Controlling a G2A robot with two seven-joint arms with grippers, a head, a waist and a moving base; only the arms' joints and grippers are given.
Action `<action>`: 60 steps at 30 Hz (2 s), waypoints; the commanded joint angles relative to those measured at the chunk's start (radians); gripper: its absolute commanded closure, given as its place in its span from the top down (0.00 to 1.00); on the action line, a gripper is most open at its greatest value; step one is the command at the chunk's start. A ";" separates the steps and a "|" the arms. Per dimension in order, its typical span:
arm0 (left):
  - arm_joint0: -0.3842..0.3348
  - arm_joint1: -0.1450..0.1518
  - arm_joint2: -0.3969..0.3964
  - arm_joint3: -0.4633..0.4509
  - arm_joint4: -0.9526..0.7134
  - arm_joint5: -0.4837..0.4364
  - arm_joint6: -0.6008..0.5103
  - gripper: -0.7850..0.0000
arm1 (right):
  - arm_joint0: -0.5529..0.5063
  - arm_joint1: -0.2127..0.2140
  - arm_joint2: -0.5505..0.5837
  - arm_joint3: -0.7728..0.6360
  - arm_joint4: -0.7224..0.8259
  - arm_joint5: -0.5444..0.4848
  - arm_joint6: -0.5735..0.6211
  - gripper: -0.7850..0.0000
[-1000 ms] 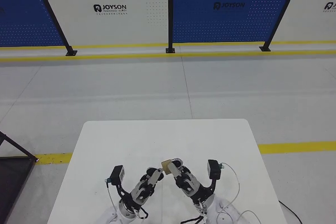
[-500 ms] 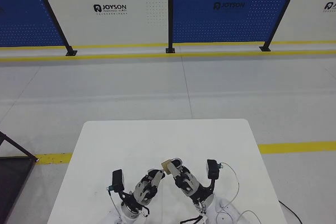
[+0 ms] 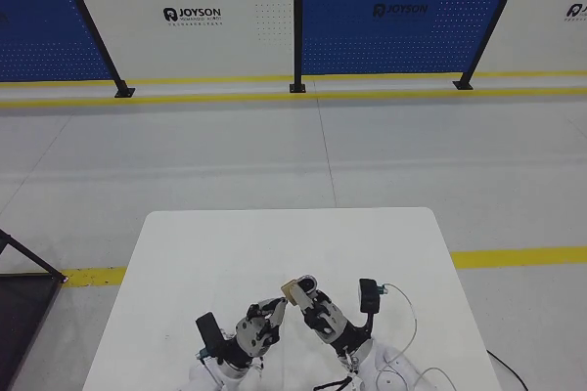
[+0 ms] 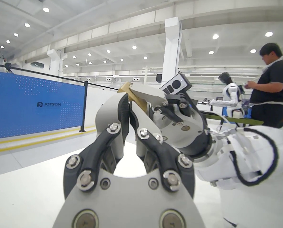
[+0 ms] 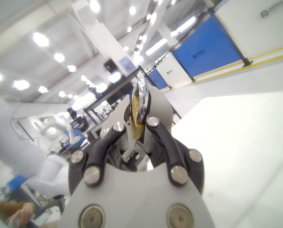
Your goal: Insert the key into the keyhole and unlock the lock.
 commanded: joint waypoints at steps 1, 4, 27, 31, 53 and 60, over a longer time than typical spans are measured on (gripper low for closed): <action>-0.006 -0.001 0.003 0.010 0.027 0.044 0.021 0.00 | 0.000 0.000 0.000 -0.001 -0.001 0.003 0.000 0.00; -0.015 -0.001 -0.001 0.019 0.073 0.125 0.049 0.00 | 0.000 0.001 -0.001 -0.002 -0.002 0.006 0.000 0.00; -0.026 0.009 -0.038 0.031 0.260 0.425 0.069 0.00 | 0.007 0.004 -0.010 -0.002 -0.001 0.020 -0.003 0.00; -0.028 0.011 -0.044 0.030 0.285 0.459 0.064 0.00 | 0.007 0.005 -0.009 -0.003 0.003 0.016 -0.003 0.00; 0.192 0.073 -0.256 -0.098 0.119 0.273 0.168 1.00 | 0.071 0.000 -0.007 0.079 -0.020 0.241 0.096 0.00; 0.285 0.101 -0.443 -0.138 -0.005 0.215 0.111 1.00 | 0.184 -0.032 -0.155 0.226 -0.163 0.429 0.290 0.00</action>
